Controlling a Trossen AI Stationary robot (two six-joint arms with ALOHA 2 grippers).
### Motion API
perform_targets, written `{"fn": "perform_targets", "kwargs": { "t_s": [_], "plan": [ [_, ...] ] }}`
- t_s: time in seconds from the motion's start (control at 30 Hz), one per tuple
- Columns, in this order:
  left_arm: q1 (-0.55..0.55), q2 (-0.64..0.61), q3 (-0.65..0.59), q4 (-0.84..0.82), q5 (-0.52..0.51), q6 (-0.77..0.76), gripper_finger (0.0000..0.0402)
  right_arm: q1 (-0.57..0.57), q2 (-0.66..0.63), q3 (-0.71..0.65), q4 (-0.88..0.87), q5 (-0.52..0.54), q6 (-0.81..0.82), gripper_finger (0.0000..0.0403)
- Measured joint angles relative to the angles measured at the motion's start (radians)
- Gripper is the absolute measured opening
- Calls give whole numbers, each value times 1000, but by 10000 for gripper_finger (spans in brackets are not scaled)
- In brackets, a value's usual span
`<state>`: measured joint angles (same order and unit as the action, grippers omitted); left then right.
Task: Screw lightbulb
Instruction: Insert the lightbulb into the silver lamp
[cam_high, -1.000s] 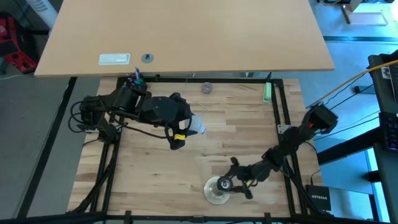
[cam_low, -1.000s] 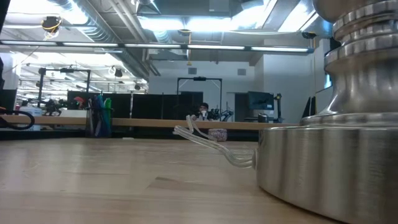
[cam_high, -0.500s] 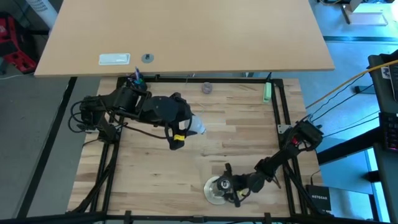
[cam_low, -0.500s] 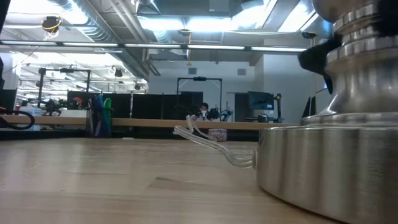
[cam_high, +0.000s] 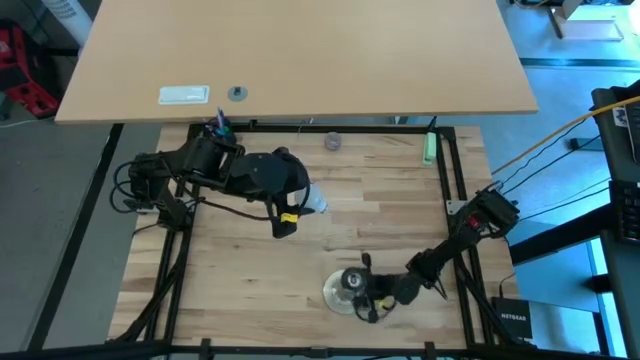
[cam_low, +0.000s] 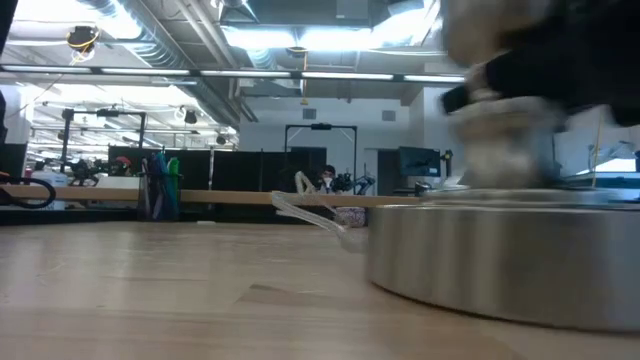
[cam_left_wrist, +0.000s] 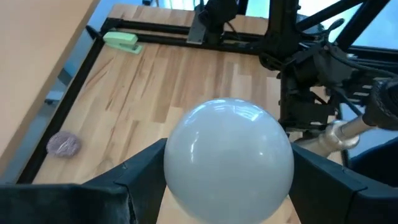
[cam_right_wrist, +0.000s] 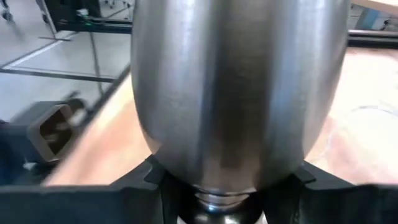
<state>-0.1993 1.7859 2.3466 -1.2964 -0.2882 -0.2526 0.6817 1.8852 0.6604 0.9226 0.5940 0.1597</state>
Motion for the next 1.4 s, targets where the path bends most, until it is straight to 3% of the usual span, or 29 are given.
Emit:
{"fn": "perform_targets", "kwargs": {
  "t_s": [0.13, 0.4, 0.5, 0.73, 0.9, 1.03, 1.17, 1.4],
  "plan": [
    [25, 0, 0, -40, 0, 0, 267, -99, -2, 1, -3, -48, -49, 158],
    [87, -20, 8, -95, 18, 18, 267, -312, -3, 1, -6, -254, -97, 158],
    [111, -25, 9, -95, 64, -2, 267, -379, -3, 1, -11, -324, -96, 158],
    [112, -42, 9, -24, 68, 61, 266, -486, -3, 2, -67, -429, -120, 158],
    [98, -136, 9, 37, 10, 78, 266, -501, -2, 1, -62, -453, -126, 158],
    [69, -230, 10, -19, -89, 68, 267, -501, -2, 1, -63, -454, -132, 158],
    [53, -300, 9, -85, -109, -6, 266, -515, -1, 0, -63, -464, -136, 158],
    [27, -249, -1, -252, -131, -114, 266, -574, -1, 0, -70, -460, -134, 158]
  ]
}}
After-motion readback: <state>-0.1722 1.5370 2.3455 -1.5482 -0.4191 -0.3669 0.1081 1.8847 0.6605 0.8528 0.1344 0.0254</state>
